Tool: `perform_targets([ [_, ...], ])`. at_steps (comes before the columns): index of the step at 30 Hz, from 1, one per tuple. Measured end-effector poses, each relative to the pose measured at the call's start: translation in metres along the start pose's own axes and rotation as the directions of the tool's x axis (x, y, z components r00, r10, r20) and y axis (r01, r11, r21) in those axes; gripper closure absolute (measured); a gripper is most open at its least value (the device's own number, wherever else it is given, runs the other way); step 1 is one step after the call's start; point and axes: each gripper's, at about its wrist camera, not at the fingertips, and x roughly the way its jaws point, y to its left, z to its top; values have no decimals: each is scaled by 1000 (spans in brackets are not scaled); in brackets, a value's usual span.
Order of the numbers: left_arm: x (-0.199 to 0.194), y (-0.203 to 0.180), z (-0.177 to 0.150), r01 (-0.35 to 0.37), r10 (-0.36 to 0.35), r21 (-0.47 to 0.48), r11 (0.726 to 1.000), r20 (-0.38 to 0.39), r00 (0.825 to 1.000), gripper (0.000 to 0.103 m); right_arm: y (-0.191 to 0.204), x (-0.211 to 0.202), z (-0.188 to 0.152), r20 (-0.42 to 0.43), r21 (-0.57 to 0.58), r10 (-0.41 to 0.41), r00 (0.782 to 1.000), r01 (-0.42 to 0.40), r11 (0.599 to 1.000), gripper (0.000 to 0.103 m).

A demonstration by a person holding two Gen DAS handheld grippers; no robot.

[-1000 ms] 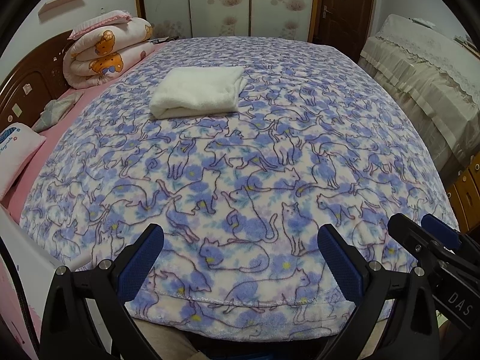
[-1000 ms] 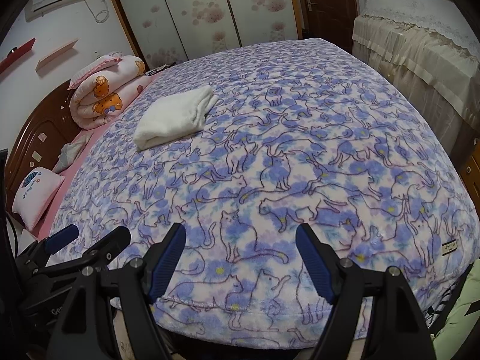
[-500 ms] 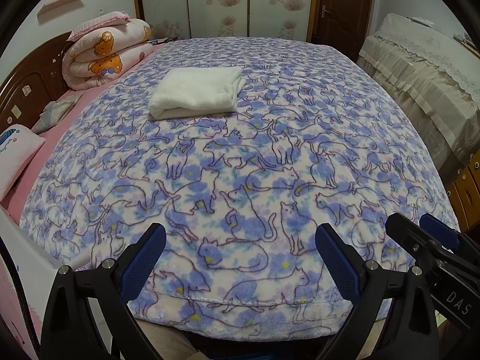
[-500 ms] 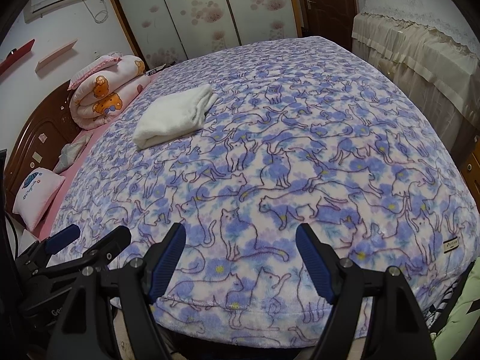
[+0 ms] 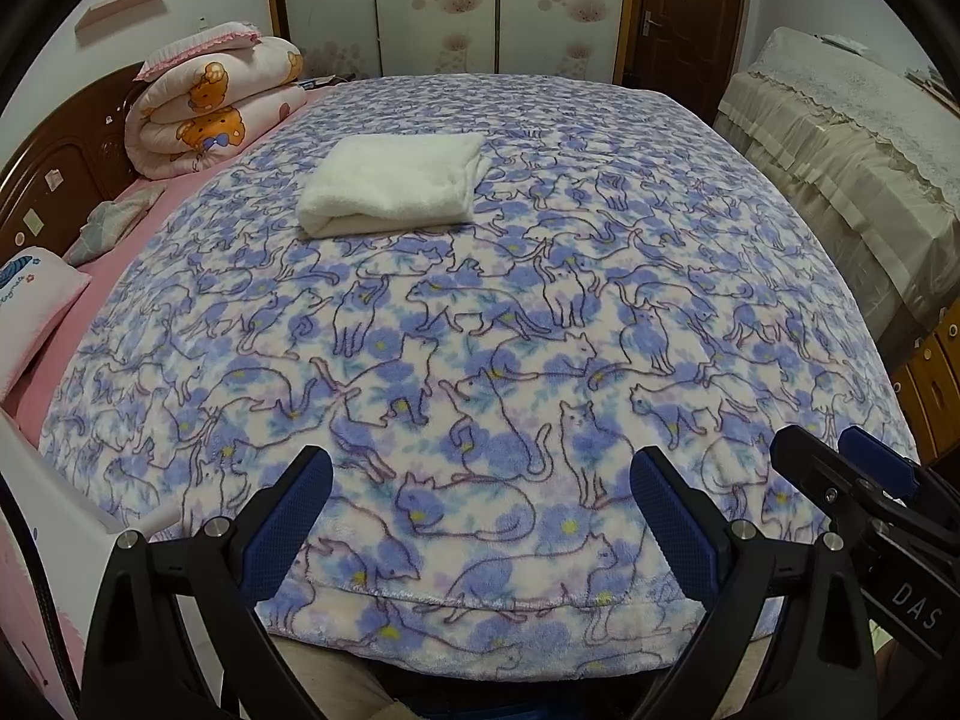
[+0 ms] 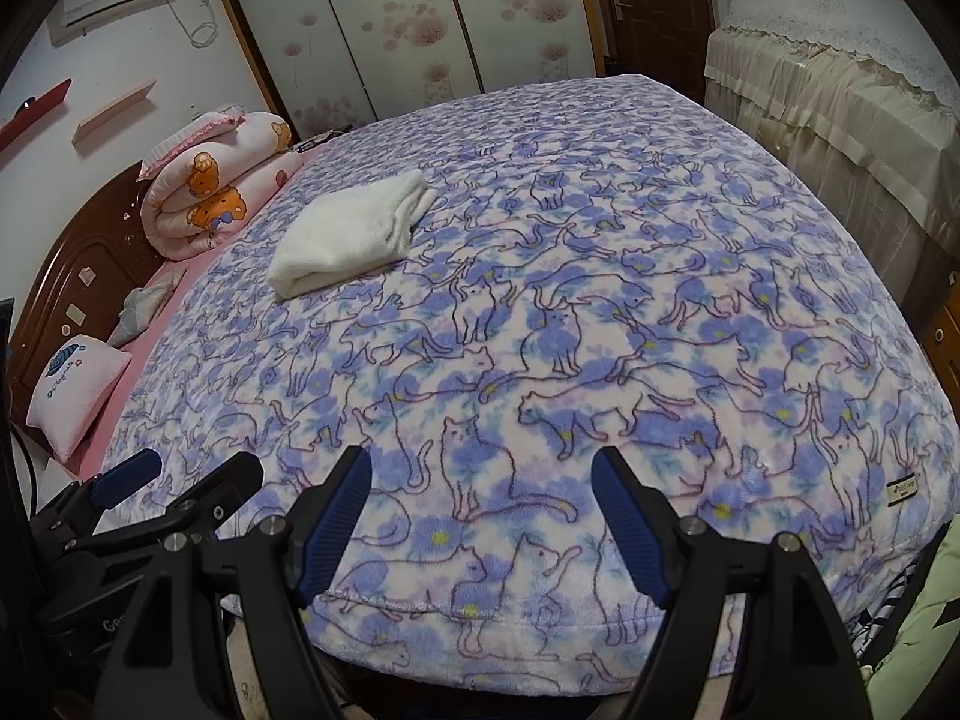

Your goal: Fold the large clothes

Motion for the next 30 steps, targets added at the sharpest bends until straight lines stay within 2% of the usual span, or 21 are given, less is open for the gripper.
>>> perform_targets([
  [30, 2, -1, 0, -3, 3, 2, 1000, -7, 1000, 5, -1, 1, -1, -3, 3, 1, 1000, -1, 1000, 27],
])
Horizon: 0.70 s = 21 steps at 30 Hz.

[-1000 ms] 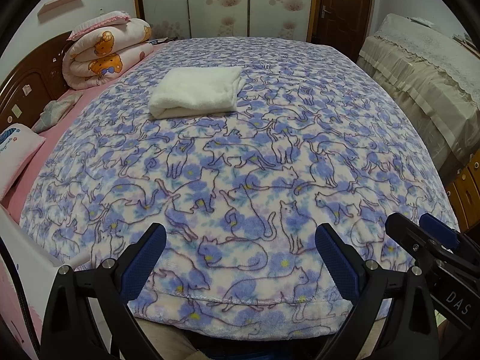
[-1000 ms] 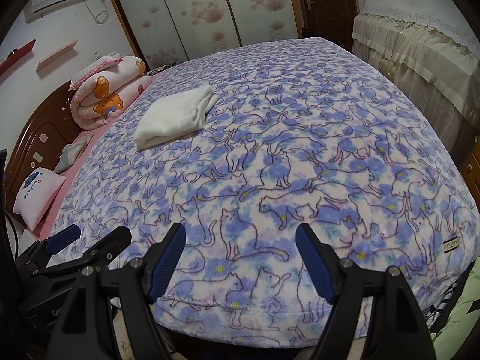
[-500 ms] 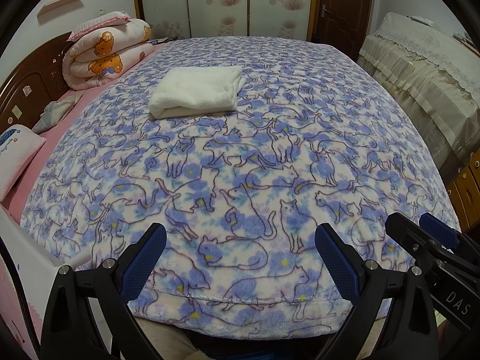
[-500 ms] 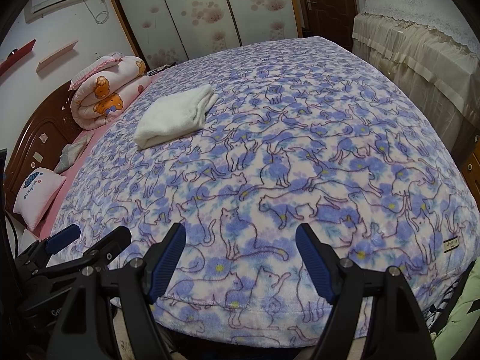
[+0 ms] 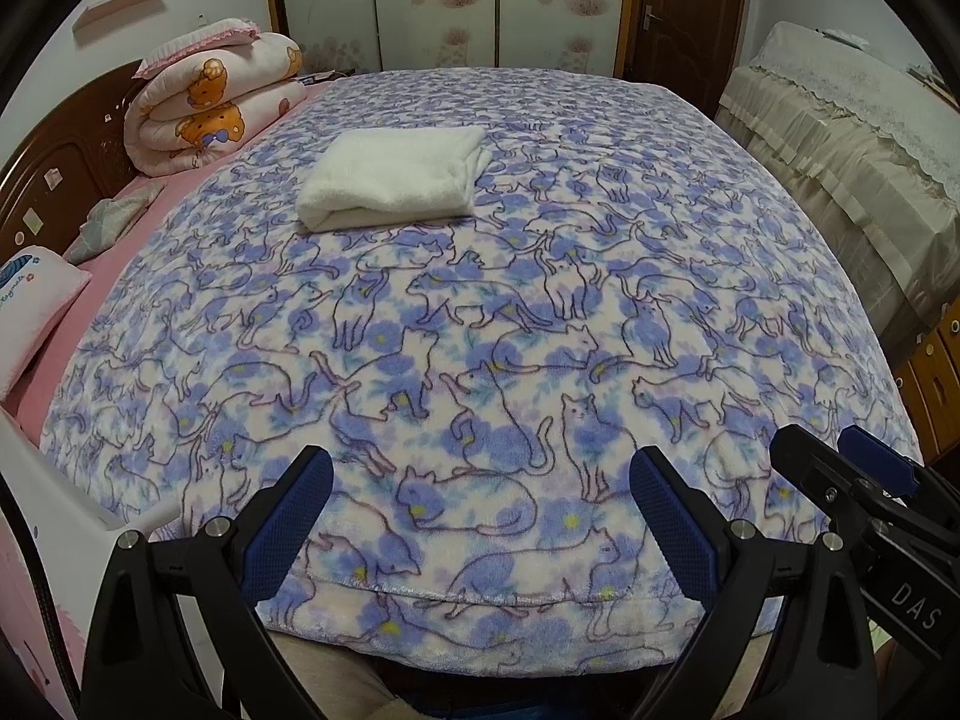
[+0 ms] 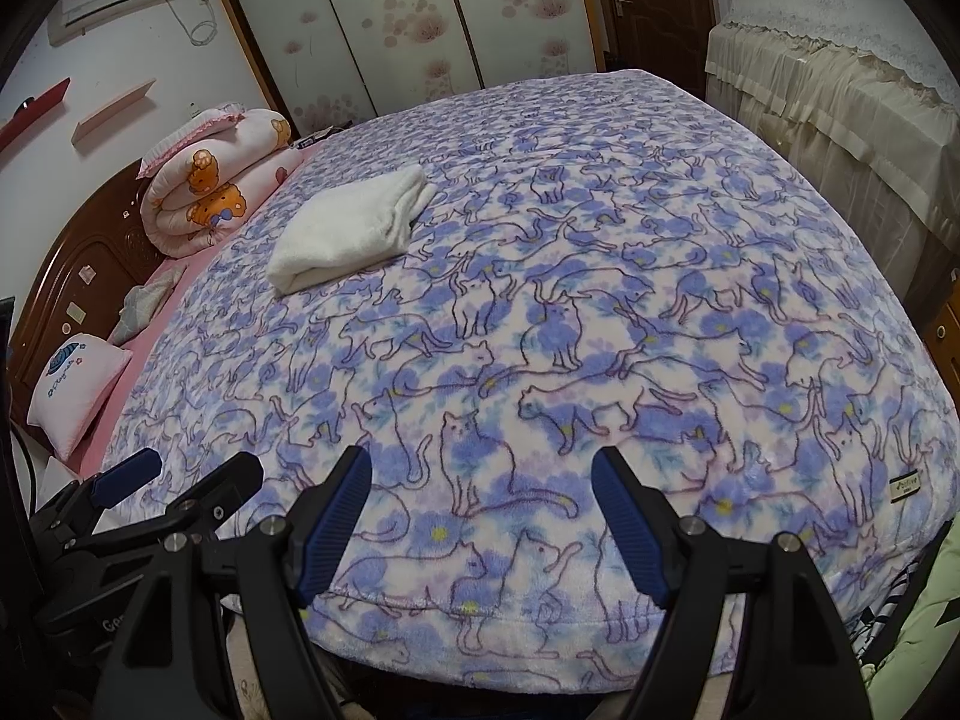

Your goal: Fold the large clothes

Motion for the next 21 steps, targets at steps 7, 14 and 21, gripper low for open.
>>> perform_targets([
  [7, -2, 1, -3, -1, 1, 2, 1000, -3, 1000, 5, 0, 0, -4, -2, 3, 2, 1000, -2, 1000, 27],
  [14, -1, 0, -2, -2, 2, 3, 1000, -6, 1000, 5, 0, 1, -2, -5, 5, 3, 1000, -3, 1000, 27],
  [21, -1, 4, -9, -1, 1, 7, 1000, -18, 1000, 5, -1, 1, -1, -6, 5, 2, 1000, -2, 1000, 27],
])
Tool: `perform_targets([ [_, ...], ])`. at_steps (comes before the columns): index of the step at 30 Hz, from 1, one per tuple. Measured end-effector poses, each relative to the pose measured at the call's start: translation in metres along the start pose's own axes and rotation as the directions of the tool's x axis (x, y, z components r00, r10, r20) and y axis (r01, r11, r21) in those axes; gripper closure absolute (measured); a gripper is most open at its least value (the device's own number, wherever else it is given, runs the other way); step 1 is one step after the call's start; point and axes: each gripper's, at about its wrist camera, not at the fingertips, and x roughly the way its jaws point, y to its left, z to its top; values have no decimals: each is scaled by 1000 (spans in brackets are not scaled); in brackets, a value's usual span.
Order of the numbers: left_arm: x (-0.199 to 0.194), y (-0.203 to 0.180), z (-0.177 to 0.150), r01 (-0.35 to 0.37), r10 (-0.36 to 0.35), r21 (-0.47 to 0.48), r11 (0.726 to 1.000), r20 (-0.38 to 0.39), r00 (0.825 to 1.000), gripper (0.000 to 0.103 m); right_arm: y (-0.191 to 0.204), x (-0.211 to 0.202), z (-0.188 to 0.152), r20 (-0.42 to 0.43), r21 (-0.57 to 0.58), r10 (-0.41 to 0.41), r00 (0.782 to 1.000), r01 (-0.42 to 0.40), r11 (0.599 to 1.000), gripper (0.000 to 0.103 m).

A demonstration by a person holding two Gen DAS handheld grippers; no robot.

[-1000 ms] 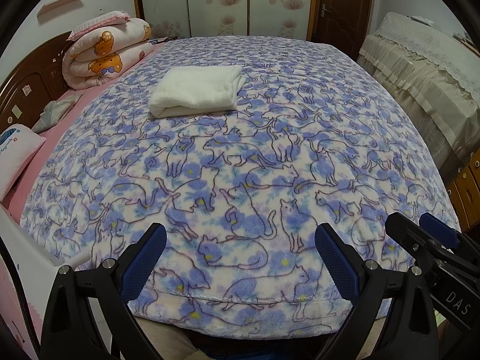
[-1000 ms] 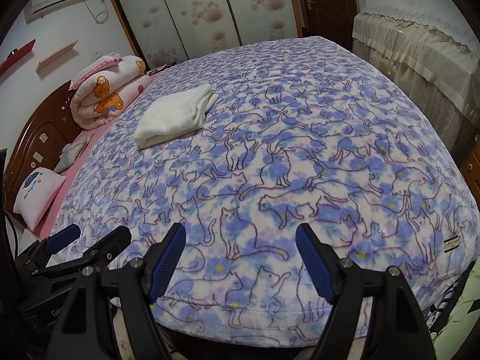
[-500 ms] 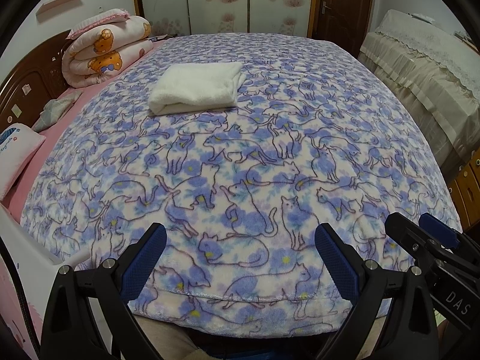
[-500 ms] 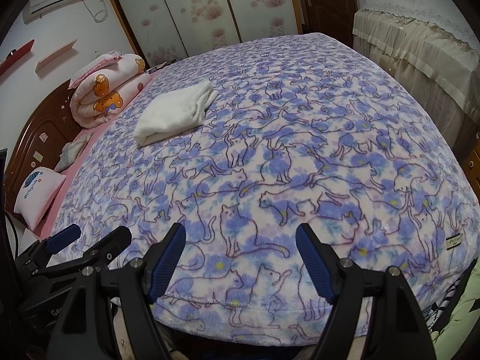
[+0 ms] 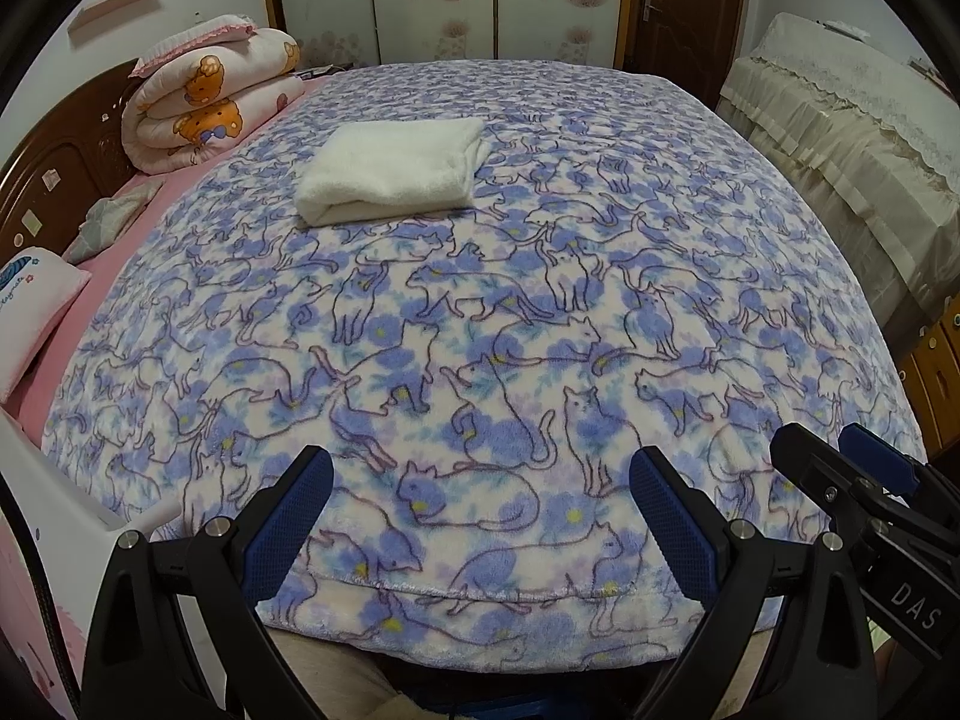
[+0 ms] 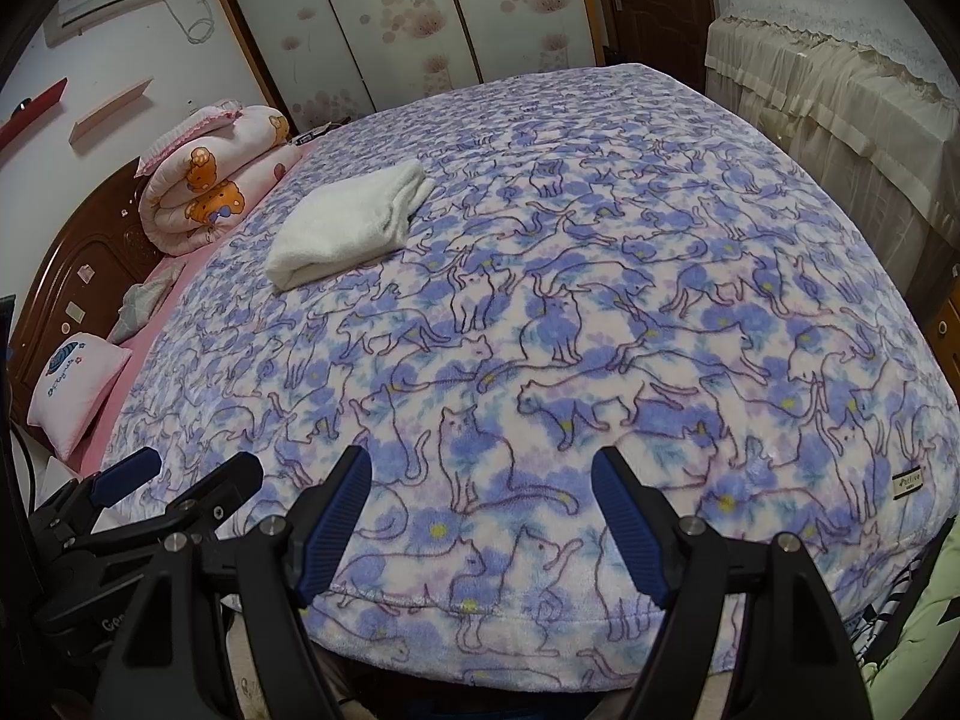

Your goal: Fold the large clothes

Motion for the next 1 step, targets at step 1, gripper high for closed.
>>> perform_targets([
  [1, -1, 2, -2, 1, -1, 0, 1000, -2, 1000, 5, 0, 0, 0, 0, 0, 0, 1000, 0, 1000, 27],
])
